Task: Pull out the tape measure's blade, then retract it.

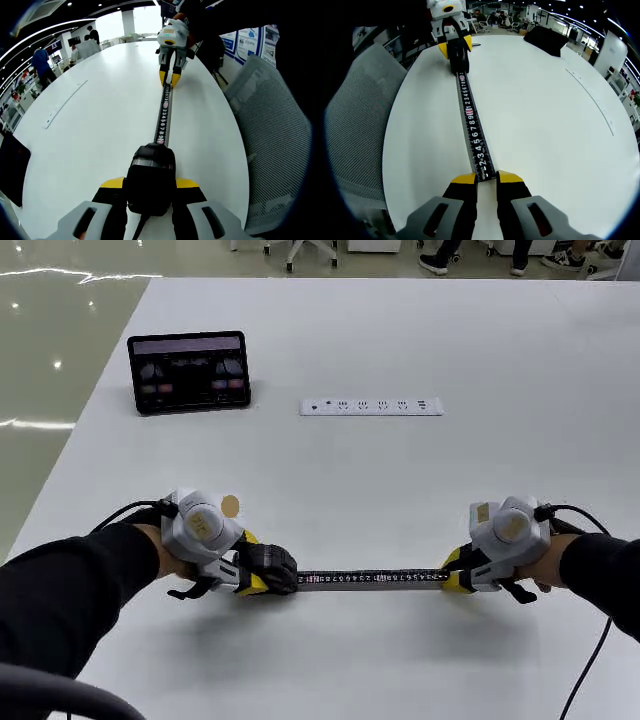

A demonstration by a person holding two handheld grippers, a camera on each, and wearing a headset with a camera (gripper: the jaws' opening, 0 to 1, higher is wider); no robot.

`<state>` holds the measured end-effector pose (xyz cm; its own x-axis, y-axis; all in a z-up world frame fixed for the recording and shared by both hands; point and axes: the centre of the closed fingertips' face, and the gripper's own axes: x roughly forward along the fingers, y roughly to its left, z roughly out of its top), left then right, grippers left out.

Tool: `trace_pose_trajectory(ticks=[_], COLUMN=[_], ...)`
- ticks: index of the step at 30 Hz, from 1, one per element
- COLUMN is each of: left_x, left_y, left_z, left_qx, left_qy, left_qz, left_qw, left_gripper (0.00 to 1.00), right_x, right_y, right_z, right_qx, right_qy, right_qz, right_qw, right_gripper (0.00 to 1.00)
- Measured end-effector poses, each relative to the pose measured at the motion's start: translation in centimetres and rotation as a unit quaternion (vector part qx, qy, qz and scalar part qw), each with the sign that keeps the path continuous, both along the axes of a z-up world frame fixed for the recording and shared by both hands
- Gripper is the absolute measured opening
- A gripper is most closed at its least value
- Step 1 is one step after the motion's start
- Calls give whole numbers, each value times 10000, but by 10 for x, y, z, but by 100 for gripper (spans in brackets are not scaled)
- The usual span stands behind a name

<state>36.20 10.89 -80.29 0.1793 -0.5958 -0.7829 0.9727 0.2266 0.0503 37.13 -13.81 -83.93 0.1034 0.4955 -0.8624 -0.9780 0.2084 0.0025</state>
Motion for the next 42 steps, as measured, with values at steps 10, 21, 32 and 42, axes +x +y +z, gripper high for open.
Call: trace_pose_trajectory(ticks=[10,21,32,42], left_x=[0,0,1,0], left_y=[-1,-1,-1,0], left_z=[-1,0,-1,0], left_qx=[37,51,52,45], left_qy=[-6,-7,-12,1], left_qz=[-57,-36,-32,-44], left_qw=[10000,10000,10000,10000], left_gripper=[30,30,31,31], right_x=[0,-1,-1,-1], right_y=[-6,-13,-13,-13], right_z=[-1,-1,0,0], right_qx=[-17,-42,-38,-43], right_qy=[21,37,44,74], right_qz=[1,-37,-54,-54], right_qw=[10000,10000,10000,9999], right_gripper=[9,9,9,9])
